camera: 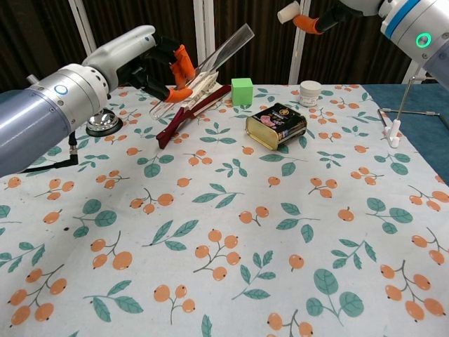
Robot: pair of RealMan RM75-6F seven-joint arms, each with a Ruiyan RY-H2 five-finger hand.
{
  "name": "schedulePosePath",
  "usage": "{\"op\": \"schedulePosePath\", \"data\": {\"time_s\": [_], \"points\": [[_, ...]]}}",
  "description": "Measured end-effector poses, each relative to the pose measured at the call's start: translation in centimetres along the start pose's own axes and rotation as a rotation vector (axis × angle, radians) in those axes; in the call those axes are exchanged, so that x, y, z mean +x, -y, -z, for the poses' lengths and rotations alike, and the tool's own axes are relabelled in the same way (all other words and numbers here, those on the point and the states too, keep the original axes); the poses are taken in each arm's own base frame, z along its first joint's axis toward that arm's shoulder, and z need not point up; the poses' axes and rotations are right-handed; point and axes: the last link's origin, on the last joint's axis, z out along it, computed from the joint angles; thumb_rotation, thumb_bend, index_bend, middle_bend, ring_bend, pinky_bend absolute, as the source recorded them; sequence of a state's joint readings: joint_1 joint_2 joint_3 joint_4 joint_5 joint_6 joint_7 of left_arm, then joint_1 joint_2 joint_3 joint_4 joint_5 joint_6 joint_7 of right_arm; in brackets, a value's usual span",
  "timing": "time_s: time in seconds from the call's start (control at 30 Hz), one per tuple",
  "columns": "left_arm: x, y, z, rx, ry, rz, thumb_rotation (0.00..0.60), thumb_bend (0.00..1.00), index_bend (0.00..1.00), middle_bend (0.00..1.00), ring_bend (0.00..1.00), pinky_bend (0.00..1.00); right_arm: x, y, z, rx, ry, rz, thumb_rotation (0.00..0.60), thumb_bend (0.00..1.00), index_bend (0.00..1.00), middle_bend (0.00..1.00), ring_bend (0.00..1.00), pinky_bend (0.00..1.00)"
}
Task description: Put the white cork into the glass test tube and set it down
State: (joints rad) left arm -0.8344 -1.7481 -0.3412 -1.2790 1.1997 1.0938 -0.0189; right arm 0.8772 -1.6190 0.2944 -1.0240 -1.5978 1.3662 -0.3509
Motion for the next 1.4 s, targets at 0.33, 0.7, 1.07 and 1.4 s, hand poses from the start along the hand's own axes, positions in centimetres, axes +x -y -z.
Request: {"op": "schedulePosePath", "data": {"time_s": [0.33, 0.7, 1.07, 1.4], "points": [[-0.2, -0.6, 0.1, 0.027, 0.007, 0.027, 0.6, 0.58, 0.62, 0.67, 0.21, 0.07, 0.0, -0.2, 0.3, -0.006, 0.005, -0.004, 0.6, 0.43, 0.66, 0.23, 0.0, 0.0], [-0.4, -0.9, 0.1, 0.057, 0.007, 0.057, 0.6, 0.58, 0.62, 0.67, 0.21, 0.07, -0.3, 0.0, 0.4, -0.005, 0.016, -0.002, 0.6, 0.43, 0.66, 0.23, 0.0, 0.0], [-0.9, -1.3, 0.1, 0.075, 0.029, 0.071, 0.6, 0.58, 0.62, 0.67, 0.21, 0.07, -0.5, 0.1, 0.6, -0.012, 0.021, -0.011, 0.6, 0.43, 0.66, 0.23, 0.0, 0.0], [-0.9, -1.8, -0.2, 0.082, 0.033, 0.079, 0.6, 0.58, 0.62, 0.67, 0.21, 0.07, -0.6, 0.3, 0.8, -0.008, 0.024, -0.018, 0.6, 0.43, 0.66, 0.23, 0.0, 0.0]]}}
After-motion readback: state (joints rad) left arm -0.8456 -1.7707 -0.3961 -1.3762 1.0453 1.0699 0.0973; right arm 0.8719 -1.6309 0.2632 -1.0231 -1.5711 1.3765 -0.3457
